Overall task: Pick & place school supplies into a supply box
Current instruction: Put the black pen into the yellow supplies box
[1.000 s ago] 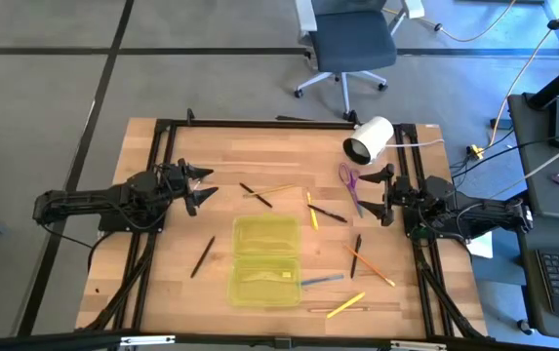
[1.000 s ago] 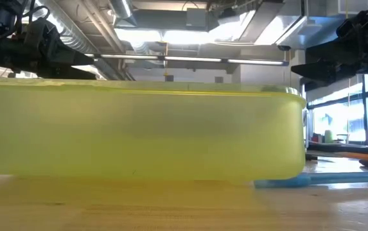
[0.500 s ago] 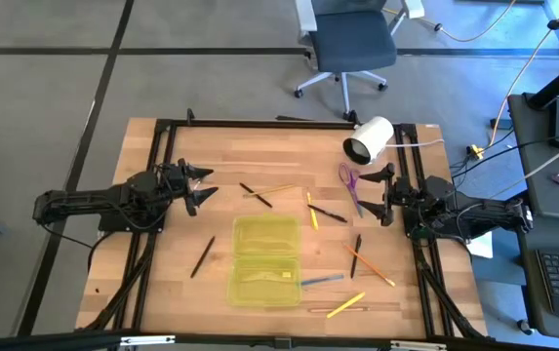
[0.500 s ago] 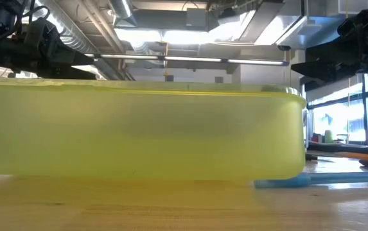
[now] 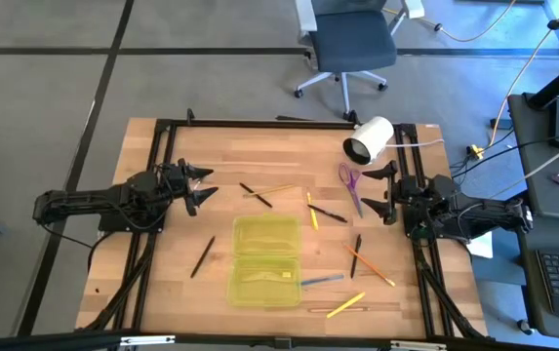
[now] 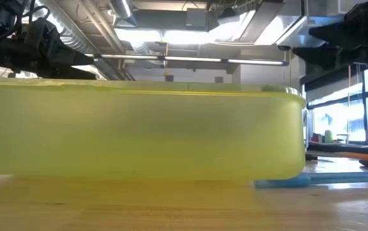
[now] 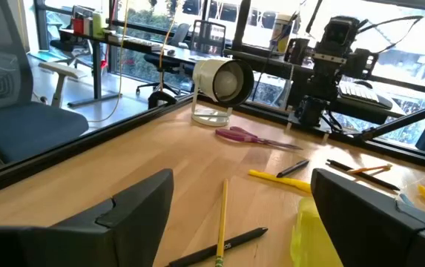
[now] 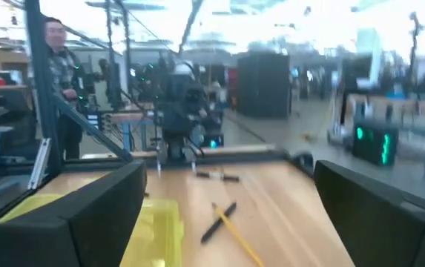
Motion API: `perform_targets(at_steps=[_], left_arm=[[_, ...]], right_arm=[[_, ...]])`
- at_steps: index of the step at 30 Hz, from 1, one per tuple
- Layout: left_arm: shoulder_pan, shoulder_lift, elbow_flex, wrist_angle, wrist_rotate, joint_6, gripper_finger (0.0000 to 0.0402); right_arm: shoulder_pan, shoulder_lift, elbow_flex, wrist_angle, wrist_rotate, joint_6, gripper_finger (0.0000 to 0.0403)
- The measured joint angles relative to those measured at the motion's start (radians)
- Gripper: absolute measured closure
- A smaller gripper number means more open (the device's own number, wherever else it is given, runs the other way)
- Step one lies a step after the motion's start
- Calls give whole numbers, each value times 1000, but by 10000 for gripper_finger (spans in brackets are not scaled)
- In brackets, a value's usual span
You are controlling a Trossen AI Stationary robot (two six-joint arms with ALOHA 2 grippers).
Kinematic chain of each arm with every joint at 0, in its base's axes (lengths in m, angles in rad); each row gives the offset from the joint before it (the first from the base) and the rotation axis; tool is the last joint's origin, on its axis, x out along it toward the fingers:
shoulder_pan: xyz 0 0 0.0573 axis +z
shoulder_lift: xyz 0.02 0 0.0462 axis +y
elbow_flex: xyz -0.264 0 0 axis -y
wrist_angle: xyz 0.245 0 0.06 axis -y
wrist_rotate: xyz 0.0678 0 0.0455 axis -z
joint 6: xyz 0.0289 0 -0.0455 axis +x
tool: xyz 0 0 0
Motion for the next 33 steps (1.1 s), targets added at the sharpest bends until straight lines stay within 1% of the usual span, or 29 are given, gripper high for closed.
perform_targets(at_steps=[2,6,16,20,24,26,33], left_arm=[[0,0,0,0,0,0,90],[0,0,0,0,0,0,90],[0,0,0,5,0,0,90],[0,0,0,5,0,0,90],[0,0,0,5,0,0,90],[0,0,0,5,0,0,90],[0,0,0,5,0,-65,90]], right_arm=[[0,1,11,1,2,-20,12],[0,3,24,-8,17,11,12],[0,3,24,-25,17,12,12],[0,3,25,-84,26,9,12],[0,3,25,-187,87,39,12],[0,4,25,-220,98,60,12],[0,8,25,-217,108,10,12]])
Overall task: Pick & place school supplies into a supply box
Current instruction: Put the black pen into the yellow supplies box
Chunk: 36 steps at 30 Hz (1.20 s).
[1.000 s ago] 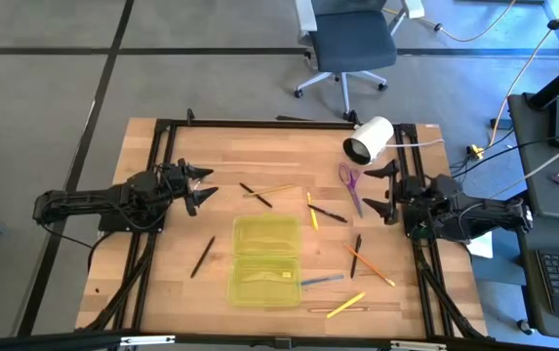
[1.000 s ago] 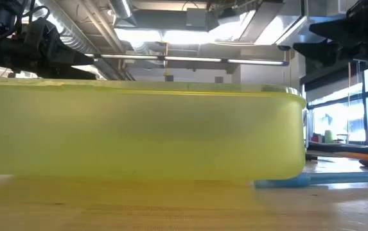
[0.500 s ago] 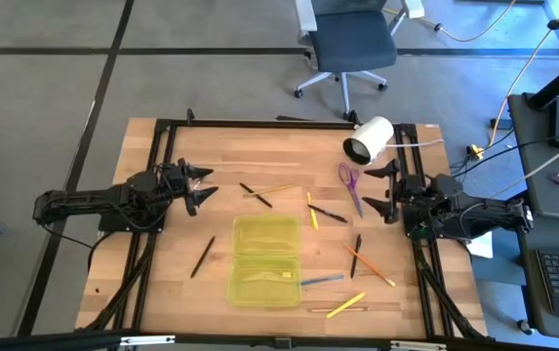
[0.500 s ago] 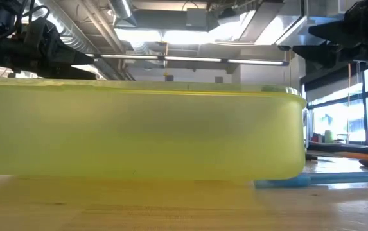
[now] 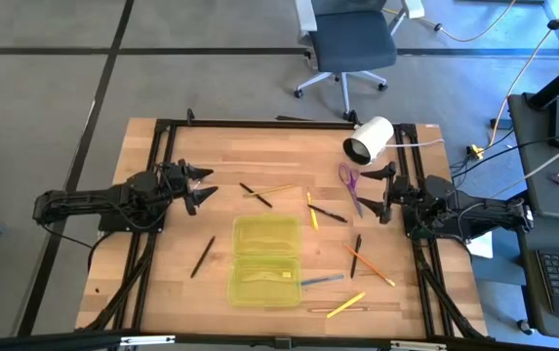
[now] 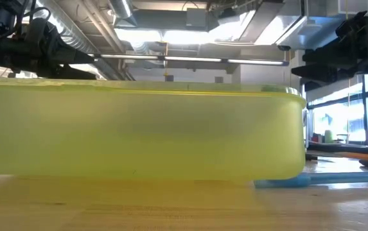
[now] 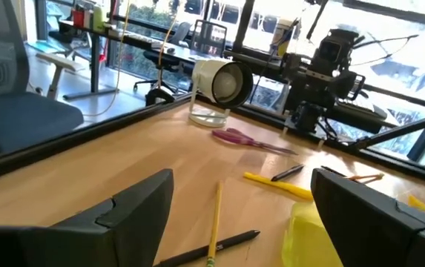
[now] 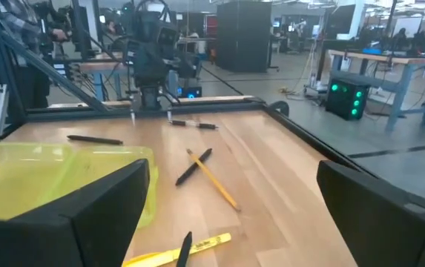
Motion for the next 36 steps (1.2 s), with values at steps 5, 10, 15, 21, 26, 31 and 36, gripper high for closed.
perform_targets(at_steps=[5,10,15,21,26,31,36], left_arm=[[0,0,0,6,3,-108,91],[0,0,0,60,56,-245,90],[0,0,1,136,-11,-250,91],[0,55,65,46,-147,-215,91],[0,217,269,-325,-244,-306,91],[3,474,472,-715,-283,-458,91],[55,732,587,-919,-224,-581,91]], right_arm=[[0,0,0,1,8,2,12],[0,0,0,1,8,22,12],[0,0,0,1,8,56,12],[0,0,0,1,8,55,12],[0,0,0,2,8,55,12],[0,0,0,2,8,55,12],[0,0,0,2,7,55,12]])
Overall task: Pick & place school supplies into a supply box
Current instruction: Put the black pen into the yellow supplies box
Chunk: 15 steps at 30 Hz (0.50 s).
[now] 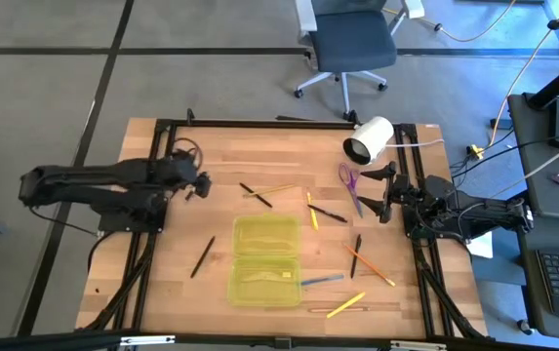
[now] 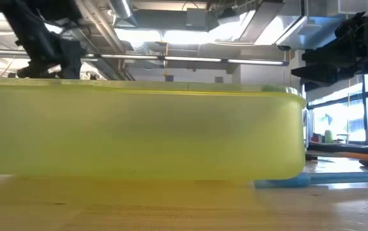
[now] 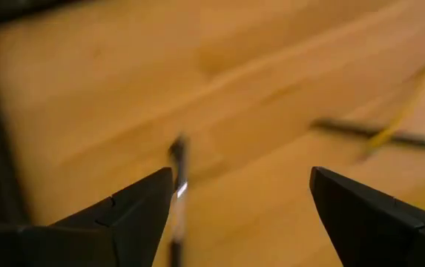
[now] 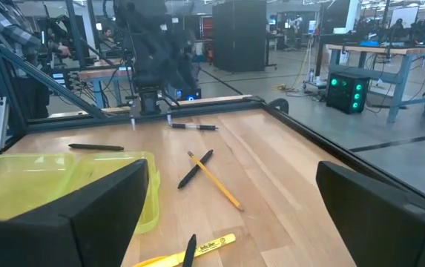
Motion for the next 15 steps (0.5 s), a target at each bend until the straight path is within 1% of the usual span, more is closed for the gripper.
perform_targets(at_steps=[3,7,11,15], left_arm=[[51,133,28,-58,74,-10,91],[126,269,29,-80,171,16,91],[190,363,29,-81,253,57,91],[229,415,29,-82,325,100,91]], right_arm=[[0,0,0,0,0,1,12],[0,0,0,0,0,2,12],[0,0,0,0,0,3,12],[0,0,0,0,0,3,12]])
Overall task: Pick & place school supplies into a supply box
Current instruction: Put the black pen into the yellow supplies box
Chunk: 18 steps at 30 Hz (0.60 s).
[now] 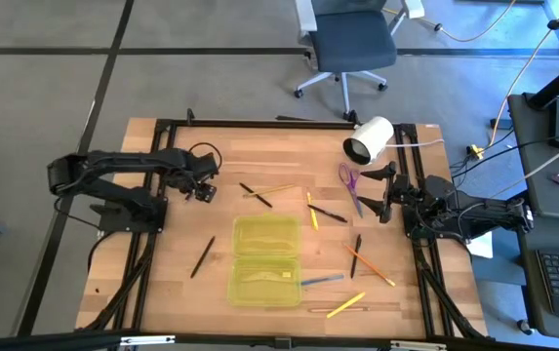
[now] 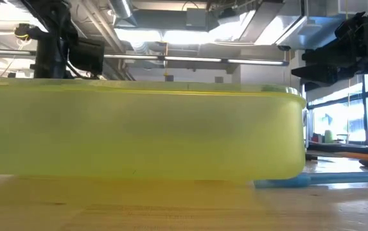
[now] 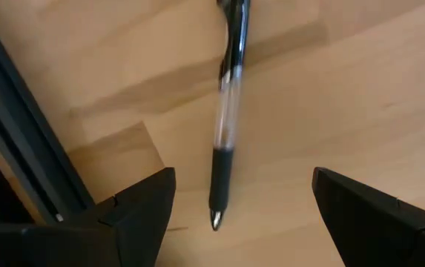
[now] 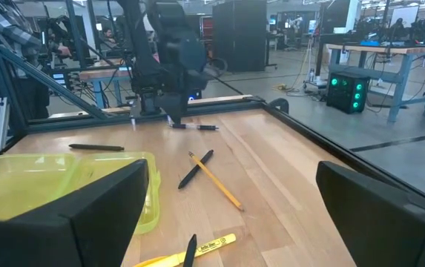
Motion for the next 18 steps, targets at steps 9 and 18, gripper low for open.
perform_targets(at_steps=[9,18], left_arm=[[85,66,0,4,35,61,99],[189,110,-38,62,109,138,150]], right_arm=[[0,0,0,0,0,0,12],[0,0,0,-1,-1,0,12]])
